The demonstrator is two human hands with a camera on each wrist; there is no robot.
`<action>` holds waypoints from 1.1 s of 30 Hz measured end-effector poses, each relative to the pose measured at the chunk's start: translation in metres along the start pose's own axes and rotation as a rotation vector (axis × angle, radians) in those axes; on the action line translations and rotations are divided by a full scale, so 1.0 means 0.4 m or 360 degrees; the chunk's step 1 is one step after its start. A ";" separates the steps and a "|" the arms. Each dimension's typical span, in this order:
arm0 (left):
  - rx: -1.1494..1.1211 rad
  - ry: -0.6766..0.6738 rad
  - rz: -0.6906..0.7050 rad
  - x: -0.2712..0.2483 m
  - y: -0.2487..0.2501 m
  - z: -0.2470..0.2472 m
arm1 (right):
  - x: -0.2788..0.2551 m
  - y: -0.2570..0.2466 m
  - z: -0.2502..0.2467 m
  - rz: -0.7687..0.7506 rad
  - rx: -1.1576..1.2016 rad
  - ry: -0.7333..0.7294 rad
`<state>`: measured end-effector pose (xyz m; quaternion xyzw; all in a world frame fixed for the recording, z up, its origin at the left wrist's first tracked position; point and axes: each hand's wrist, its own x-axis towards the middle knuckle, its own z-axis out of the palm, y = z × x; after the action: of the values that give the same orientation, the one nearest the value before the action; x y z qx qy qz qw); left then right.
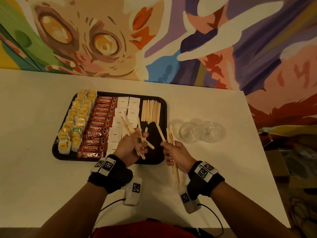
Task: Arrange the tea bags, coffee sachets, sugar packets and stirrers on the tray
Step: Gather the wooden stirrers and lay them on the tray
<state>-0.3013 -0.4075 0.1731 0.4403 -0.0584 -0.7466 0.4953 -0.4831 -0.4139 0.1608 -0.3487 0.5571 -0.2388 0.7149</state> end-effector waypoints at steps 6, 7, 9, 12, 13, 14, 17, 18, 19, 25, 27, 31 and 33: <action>-0.0084 -0.0136 -0.0057 -0.009 -0.011 0.022 | -0.002 -0.021 0.052 -0.0119 -0.0217 -0.0097; -0.0080 -0.0117 -0.0049 -0.009 -0.008 0.021 | -0.002 -0.022 0.050 -0.0134 -0.0272 -0.0106; -0.0011 -0.0062 -0.0015 -0.009 -0.002 0.013 | -0.002 -0.021 0.043 -0.0164 -0.0379 -0.0112; 0.0086 0.0013 0.0048 -0.003 0.011 -0.005 | -0.004 -0.011 0.027 -0.0147 -0.0474 -0.0095; 0.0110 0.0051 0.0070 0.000 0.018 -0.013 | -0.003 -0.005 0.020 -0.0131 -0.0485 -0.0088; 0.0154 0.0105 0.0096 0.004 0.025 -0.023 | -0.004 0.001 0.013 -0.0112 -0.0493 -0.0083; 0.0418 0.0276 0.0174 0.011 0.046 -0.045 | -0.007 0.015 -0.007 -0.0067 -0.0514 -0.0071; 0.0500 0.0304 0.0192 0.012 0.048 -0.049 | -0.008 0.017 -0.011 -0.0061 -0.0530 -0.0069; 0.0581 0.0316 0.0206 0.013 0.049 -0.052 | -0.008 0.019 -0.015 -0.0059 -0.0550 -0.0067; 0.0911 0.0258 0.0214 0.029 0.032 -0.081 | -0.006 0.012 -0.024 -0.0031 -0.0404 -0.0028; 0.1103 0.0366 0.0266 0.038 0.034 -0.086 | -0.005 0.005 -0.021 -0.0034 -0.0316 -0.0046; 0.2011 0.0567 0.0595 0.096 0.066 -0.114 | 0.008 -0.009 -0.004 -0.0031 -0.0209 -0.0061; 0.2447 0.0596 0.0597 0.125 0.088 -0.131 | 0.015 -0.013 0.008 -0.0024 -0.0191 -0.0076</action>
<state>-0.2454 -0.4463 0.1299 0.7578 -0.5438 -0.3163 0.1729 -0.4783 -0.4209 0.1615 -0.4007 0.5505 -0.2020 0.7040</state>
